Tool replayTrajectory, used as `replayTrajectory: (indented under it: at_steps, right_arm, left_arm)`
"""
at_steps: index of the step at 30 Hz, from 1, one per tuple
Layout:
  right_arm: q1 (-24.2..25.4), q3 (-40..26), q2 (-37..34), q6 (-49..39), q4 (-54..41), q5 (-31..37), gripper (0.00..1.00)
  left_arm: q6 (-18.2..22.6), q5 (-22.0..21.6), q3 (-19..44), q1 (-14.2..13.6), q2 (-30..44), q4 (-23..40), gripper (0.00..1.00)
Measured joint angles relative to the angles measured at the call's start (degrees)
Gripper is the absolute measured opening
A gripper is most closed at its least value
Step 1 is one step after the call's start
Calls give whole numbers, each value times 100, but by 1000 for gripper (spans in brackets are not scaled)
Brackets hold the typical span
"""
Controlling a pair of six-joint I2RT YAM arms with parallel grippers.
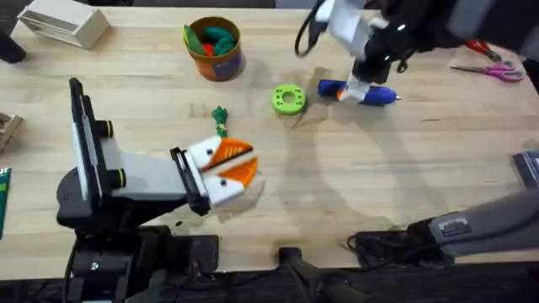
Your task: Pick up the gripper from the table and insert it into the empty holder that is missing its gripper. Then pick up a screw, insert it into the mounting hole, and use the screwdriver to tighten it. Finally, clean up the table by picking up the vegetable and placing it into the bucket.
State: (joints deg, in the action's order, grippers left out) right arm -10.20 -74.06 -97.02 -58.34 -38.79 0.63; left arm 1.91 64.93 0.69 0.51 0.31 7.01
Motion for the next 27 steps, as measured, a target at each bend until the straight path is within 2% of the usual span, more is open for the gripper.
replayTrajectory:
  at_steps: [3,5,7,14,17,20,22,26,27]
  right_arm:
    - [-2,0,619,688,49,-350,975]
    - [-2,-2,979,1184,140,-551,975]
    - [-2,-4,1329,1797,352,-712,975]
    - [-2,-13,2153,4391,318,-956,975]
    - [-2,-13,2485,5160,-135,-990,975]
    - [-2,-13,2778,5600,-784,-950,974]
    - [-2,-13,2880,5796,-1202,-840,974]
    - [-2,-13,2893,6044,-1743,-698,975]
    - [-2,-13,2904,6274,-1987,-687,975]
  left_arm:
    - [3,0,0,0,-1,0,710]
    - [-11,2,0,0,-2,0,949]
    - [-10,0,0,0,1,0,983]
    - [-37,-22,0,0,-1,-26,987]
    - [-518,-271,0,1,1,-58,987]
    - [-861,-821,101,38,0,15,987]
    - [-880,-1281,293,80,1,244,987]
    - [-632,-2264,1181,157,43,1536,987]
    - [-358,-2856,2050,166,317,2546,987]
